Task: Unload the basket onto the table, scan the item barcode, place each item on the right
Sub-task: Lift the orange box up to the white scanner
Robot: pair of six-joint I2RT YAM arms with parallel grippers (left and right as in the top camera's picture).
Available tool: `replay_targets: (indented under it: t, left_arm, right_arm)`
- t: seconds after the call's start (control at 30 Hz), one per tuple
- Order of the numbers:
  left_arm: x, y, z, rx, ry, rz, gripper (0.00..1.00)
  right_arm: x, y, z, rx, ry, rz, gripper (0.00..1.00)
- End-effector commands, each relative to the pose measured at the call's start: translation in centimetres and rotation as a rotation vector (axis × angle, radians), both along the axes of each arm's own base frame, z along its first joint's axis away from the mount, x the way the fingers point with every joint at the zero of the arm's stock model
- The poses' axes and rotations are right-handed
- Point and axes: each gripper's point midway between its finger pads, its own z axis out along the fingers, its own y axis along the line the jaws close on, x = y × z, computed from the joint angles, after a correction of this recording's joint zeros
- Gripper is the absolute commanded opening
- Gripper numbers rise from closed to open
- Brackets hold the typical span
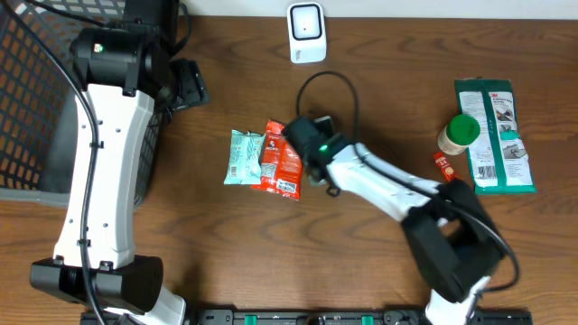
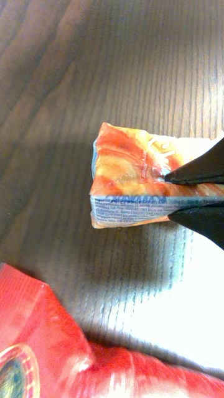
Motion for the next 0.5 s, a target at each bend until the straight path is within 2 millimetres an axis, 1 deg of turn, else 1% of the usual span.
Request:
replay_targets:
  t: [0.0,0.1,0.13,0.17,0.2,0.23,0.27,0.33,0.4,0.47]
  left_arm:
    - [-0.1,0.3,0.3,0.019,-0.005,-0.007,0.82]
    - [-0.1,0.3,0.3,0.019,-0.005,-0.007,0.82]
    - [-0.1,0.3,0.3,0.019,-0.005,-0.007,0.82]
    - [-0.1,0.3,0.3,0.019,-0.005,-0.007,0.82]
    - [-0.1,0.3,0.3,0.019,-0.005,-0.007,0.82]
    - [-0.1,0.3,0.3,0.019,-0.005,-0.007,0.82]
    - [-0.1,0.3,0.3,0.019,-0.005,-0.007,0.82]
    - [-0.1,0.3,0.3,0.019,-0.005,-0.007,0.82]
    - [-0.1,0.3,0.3,0.019,-0.005,-0.007,0.82]
    - [-0.1,0.3,0.3,0.019,-0.005,-0.007,0.82]
  right_arm:
    - [1.4,2.7,6.1,0.3,0.025,0.095,0.01]
    - [2.5,3.8,10.9,0.513,0.064,0.122,0.01]
    - [2.8,4.1,12.3,0.565,0.07,0.131,0.01]
    - [3.1,4.3,13.2,0.597,0.068,0.136,0.01]
    - [3.8,4.5,15.1,0.658,0.051,0.144,0.01]
    - [4.5,4.6,16.6,0.698,0.032,0.14,0.01]
    - [5.5,4.6,18.6,0.745,0.001,0.123,0.01]
    - [7.4,4.8,21.8,0.834,-0.04,0.125,0.01]
    - [9.2,5.7,24.6,0.959,-0.04,0.147,0.01]
    - [11.7,5.9,25.8,1.04,-0.044,0.133,0.01]
